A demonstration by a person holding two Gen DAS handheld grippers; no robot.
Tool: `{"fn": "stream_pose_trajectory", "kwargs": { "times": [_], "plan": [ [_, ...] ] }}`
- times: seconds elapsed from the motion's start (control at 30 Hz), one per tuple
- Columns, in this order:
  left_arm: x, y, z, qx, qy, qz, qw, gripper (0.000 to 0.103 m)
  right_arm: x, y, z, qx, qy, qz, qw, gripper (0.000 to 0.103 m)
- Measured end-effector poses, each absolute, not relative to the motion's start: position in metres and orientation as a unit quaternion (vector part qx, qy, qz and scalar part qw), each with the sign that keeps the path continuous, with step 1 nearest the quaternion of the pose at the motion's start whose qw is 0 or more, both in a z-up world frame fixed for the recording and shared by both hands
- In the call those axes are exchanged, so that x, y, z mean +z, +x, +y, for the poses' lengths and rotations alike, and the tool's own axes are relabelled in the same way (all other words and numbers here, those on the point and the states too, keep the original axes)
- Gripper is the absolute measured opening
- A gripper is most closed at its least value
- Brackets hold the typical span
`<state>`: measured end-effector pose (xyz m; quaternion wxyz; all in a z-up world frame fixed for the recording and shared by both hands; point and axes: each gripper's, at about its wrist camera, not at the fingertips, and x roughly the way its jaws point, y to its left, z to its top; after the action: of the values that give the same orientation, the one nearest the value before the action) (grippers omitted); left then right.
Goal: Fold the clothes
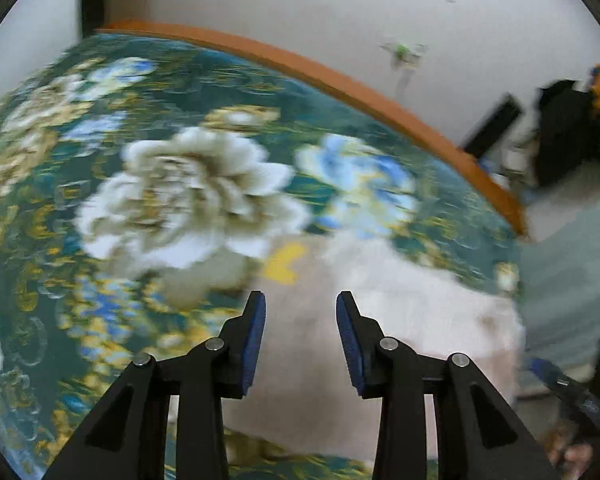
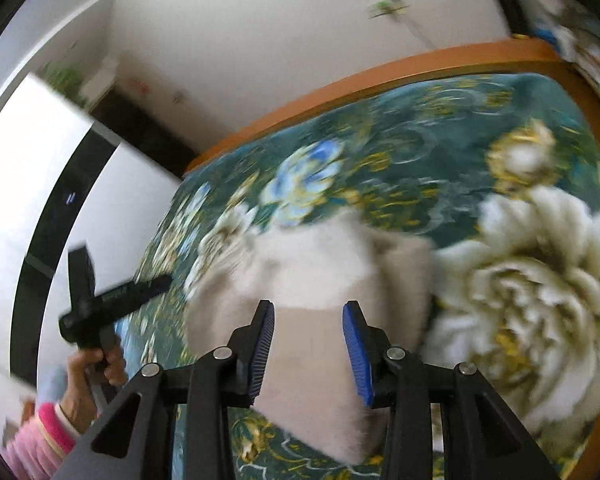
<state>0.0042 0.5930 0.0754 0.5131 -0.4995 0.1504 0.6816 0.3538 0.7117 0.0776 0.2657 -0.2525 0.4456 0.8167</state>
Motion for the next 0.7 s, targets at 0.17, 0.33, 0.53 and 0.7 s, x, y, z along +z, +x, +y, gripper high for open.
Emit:
{"fn": "stream_pose_trajectory", "kwargs": {
  "times": [0.17, 0.33, 0.53, 0.7],
  "plan": [
    [0.043, 0.045, 0.606, 0.664, -0.487, 0.238, 0.516, 0.038, 0.049, 0.324, 0.714, 0.802, -0.325, 0.399, 0.304, 0.039],
    [0.001, 0.044, 0.615, 0.67, -0.506, 0.274, 0.469, 0.038, 0.012, 0.328, 0.732, 0.775, -0.325, 0.44, 0.315, 0.038],
    [0.018, 0.059, 0.608, 0.694, -0.478, 0.294, 0.451, 0.038, 0.025, 0.328, 0.72, 0.776, -0.337, 0.418, 0.33, 0.038],
    [0.033, 0.077, 0.559, 0.719, -0.466, 0.239, 0.456, 0.038, 0.039, 0.344, 0.673, 0.785, -0.306, 0.41, 0.351, 0.039]
  ]
}}
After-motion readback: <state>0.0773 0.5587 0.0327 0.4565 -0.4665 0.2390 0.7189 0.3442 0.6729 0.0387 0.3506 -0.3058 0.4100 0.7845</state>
